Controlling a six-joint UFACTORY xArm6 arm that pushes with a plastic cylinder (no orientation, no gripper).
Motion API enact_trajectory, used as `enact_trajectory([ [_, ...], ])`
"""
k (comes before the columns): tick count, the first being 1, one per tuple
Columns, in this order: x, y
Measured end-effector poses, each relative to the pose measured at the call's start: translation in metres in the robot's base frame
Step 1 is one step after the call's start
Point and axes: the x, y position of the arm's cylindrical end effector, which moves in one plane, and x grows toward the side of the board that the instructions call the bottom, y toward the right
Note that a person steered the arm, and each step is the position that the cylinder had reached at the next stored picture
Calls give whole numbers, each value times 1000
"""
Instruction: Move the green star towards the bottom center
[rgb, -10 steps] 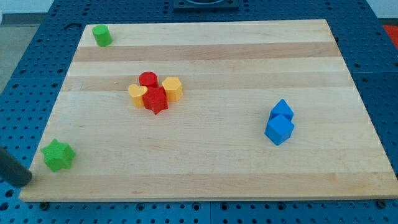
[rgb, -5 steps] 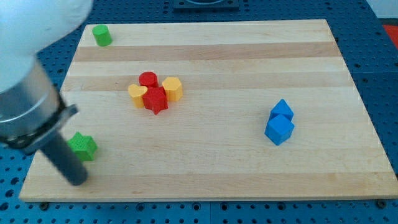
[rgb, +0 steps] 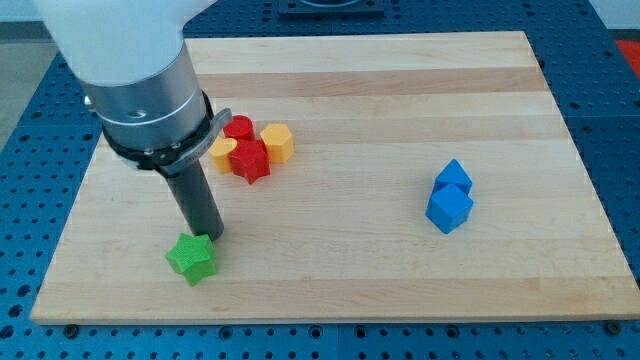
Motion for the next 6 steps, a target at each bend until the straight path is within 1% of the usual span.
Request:
enact_trajectory([
  [1,-4,-52],
  [2,20,-92],
  [3,56,-89],
  [4,63,-34],
  [5,43,32],
  [6,34,77],
])
